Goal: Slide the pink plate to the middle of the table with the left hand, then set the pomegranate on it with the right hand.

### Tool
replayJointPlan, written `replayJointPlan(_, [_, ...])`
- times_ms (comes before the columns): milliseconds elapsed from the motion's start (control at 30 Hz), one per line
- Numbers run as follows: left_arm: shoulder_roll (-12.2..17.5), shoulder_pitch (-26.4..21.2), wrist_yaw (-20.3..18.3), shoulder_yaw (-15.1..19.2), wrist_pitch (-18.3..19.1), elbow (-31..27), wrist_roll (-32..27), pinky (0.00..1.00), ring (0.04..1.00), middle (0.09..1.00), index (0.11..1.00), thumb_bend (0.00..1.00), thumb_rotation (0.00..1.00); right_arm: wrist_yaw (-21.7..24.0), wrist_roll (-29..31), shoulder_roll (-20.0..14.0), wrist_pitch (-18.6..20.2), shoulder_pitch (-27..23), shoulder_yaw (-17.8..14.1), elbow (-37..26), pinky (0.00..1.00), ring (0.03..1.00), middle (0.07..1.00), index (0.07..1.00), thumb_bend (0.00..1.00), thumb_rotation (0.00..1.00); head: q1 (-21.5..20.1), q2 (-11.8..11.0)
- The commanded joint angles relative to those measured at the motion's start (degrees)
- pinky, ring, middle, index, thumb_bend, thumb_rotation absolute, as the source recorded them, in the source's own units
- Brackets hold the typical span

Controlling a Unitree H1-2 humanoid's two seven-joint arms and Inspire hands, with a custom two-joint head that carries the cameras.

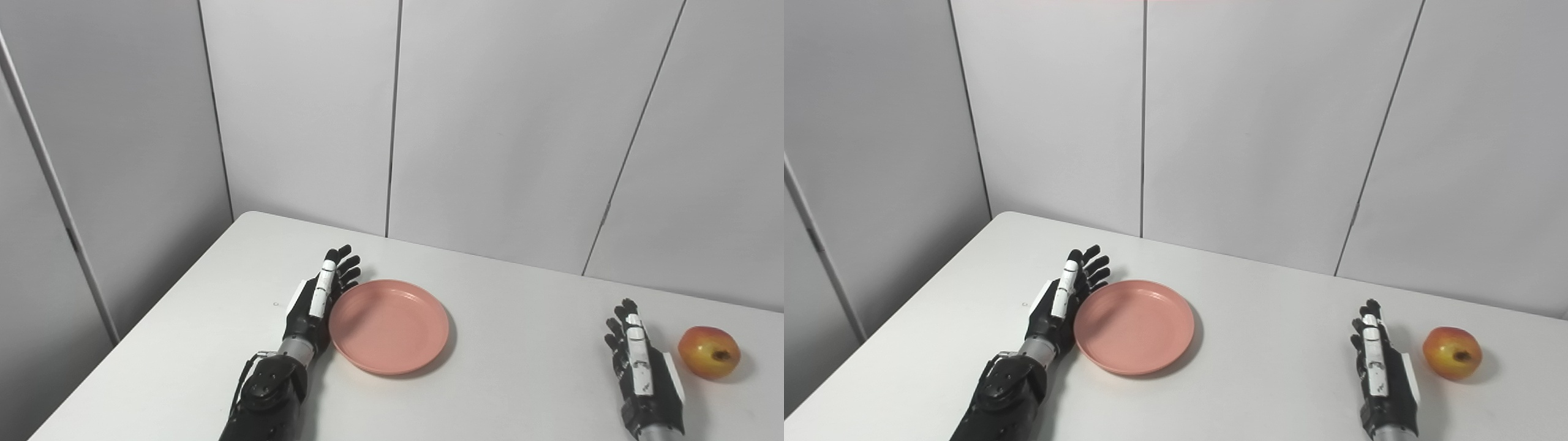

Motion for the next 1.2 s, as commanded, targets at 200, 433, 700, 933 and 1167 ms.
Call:
replayJointPlan(200, [-0.22, -1.02, -0.95, -1.66, 2.17, -1.38, 0.8, 0.92, 0.92, 0.914, 0.906, 0.6, 1.0, -1.88, -0.95, 1.9, -1.16, -0.87, 0.7, -0.95, 1.0, 0.962, 0.977, 0.972, 0.53, 0.91, -6.88, 2.09])
replayJointPlan(433, [-0.6, -0.43, -2.54, -2.38, 3.04, -2.17, 0.39, 0.92, 0.927, 0.926, 0.922, 0.61, 1.0, -3.3, -2.19, 3.65, -0.8, -0.81, 1.36, -2.19, 1.0, 0.96, 0.976, 0.974, 0.53, 0.92, -12.48, 2.99])
replayJointPlan(700, [-1.32, 0.9, -3.63, -1.74, 3.03, -3.38, -0.5, 0.94, 0.939, 0.936, 0.937, 0.59, 1.0, -4.81, -3.85, 5.07, 0.11, -0.46, 2.28, -3.45, 0.99, 0.97, 0.977, 0.971, 0.55, 0.92, -19.35, 4.14])
replayJointPlan(933, [-1.72, 2.2, -4.37, -2.53, 3.38, -4.22, -0.43, 0.95, 0.95, 0.949, 0.946, 0.59, 1.0, -5.78, -4.65, 5.66, 0.32, -0.6, 2.56, -2.78, 1.0, 0.976, 0.981, 0.967, 0.53, 0.92, -22.55, 4.12])
replayJointPlan(1167, [-3.02, 3.75, -5.14, -3.6, 3.78, -6.12, -0.46, 0.97, 0.969, 0.968, 0.961, 0.6, 1.0, -5.89, -4.83, 5.9, 0.72, -0.01, 3.01, -3.77, 0.99, 0.977, 0.983, 0.969, 0.53, 0.93, -23.97, 4.42])
